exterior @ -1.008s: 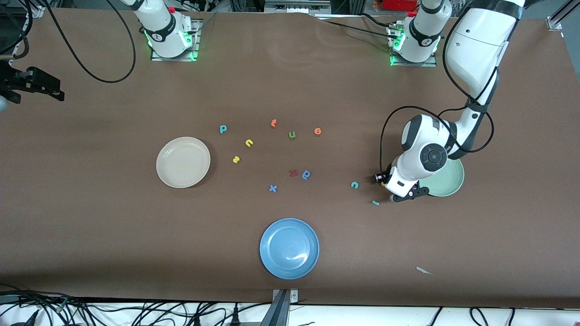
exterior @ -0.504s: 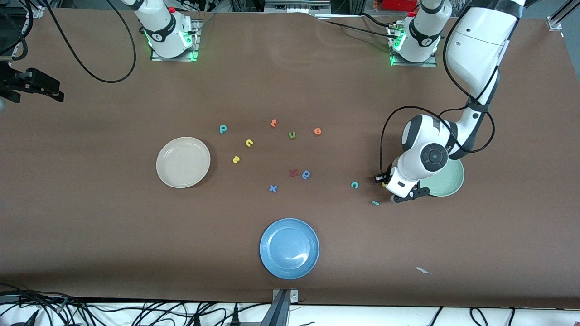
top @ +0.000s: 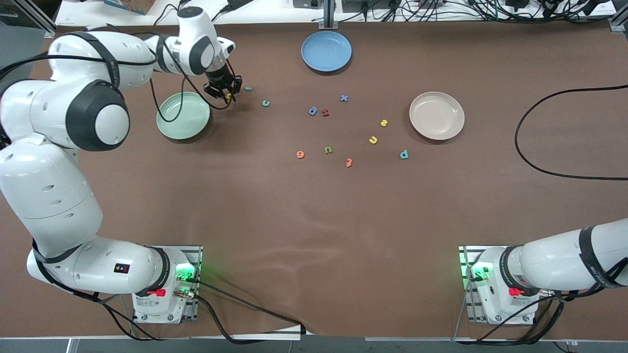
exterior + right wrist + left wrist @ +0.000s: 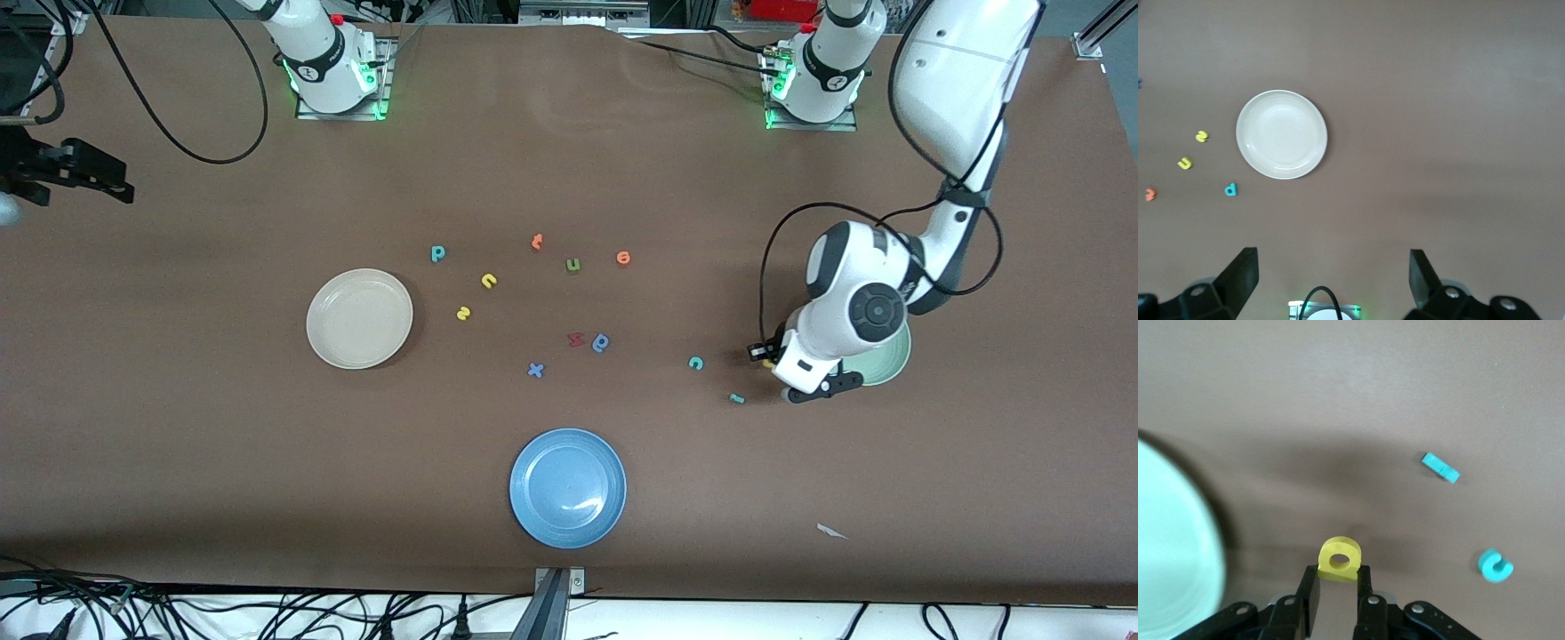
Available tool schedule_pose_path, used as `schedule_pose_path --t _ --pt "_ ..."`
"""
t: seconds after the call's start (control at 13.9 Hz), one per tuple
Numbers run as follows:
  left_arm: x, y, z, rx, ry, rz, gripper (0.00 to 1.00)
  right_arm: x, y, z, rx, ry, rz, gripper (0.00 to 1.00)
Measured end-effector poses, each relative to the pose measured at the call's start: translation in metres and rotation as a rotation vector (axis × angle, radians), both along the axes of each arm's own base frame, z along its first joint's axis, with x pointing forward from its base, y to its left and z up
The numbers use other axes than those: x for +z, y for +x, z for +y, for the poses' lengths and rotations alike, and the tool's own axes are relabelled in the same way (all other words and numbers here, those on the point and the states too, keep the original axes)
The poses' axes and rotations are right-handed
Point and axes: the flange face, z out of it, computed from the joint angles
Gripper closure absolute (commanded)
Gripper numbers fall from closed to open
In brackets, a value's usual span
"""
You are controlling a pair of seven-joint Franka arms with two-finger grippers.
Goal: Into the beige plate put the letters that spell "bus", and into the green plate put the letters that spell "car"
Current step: 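Place the letter a on the green plate while the right gripper advances, then reach the teal bar with the left gripper while the right gripper nears d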
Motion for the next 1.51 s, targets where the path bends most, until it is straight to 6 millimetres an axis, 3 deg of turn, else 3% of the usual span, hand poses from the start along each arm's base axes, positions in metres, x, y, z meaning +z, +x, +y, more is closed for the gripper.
schedule_pose_path --t 0.14,0.29,0.5,0.65,0.79,0.86,1.01,1.08,1.3,1.51 --pt "0.024 -0.001 0.036 -0.036 0.001 0.046 0.92 -0.010 0.009 0.019 0.028 0.003 -0.005 0.00" --pt "0.034 -0.002 0.083 -0.064 -0.001 0.080 0.92 -0.021 0.016 0.031 0.046 0.002 0.002 0.00" --pt "0.021 -0.008 0.142 -0.105 0.060 0.114 0.92 -0.046 0.032 0.060 0.050 -0.002 0.004 0.00" --pt "0.009 -0.013 0.162 -0.114 0.069 0.140 0.87 -0.070 0.048 0.093 0.058 0.008 -0.024 0.00" --pt "0.000 -0.015 0.171 -0.112 0.063 0.155 0.84 -0.100 0.060 0.126 0.050 0.020 -0.031 0.00" --pt "-0.002 -0.015 0.173 -0.111 0.062 0.157 0.66 -0.115 0.062 0.140 0.040 0.027 -0.033 0.00" --pt "-0.003 -0.015 0.173 -0.112 0.061 0.159 0.21 -0.147 0.057 0.169 0.037 0.039 -0.021 0.00" --pt "-0.003 -0.015 0.173 -0.113 0.060 0.159 0.05 -0.162 0.051 0.185 0.035 0.045 -0.018 0.00" --pt "0.000 -0.013 0.171 -0.115 0.060 0.150 0.00 -0.201 0.030 0.222 0.032 0.057 -0.012 0.00" --pt "0.018 0.000 0.154 -0.125 0.049 0.105 0.00 -0.234 0.010 0.236 0.031 0.061 -0.018 0.00"
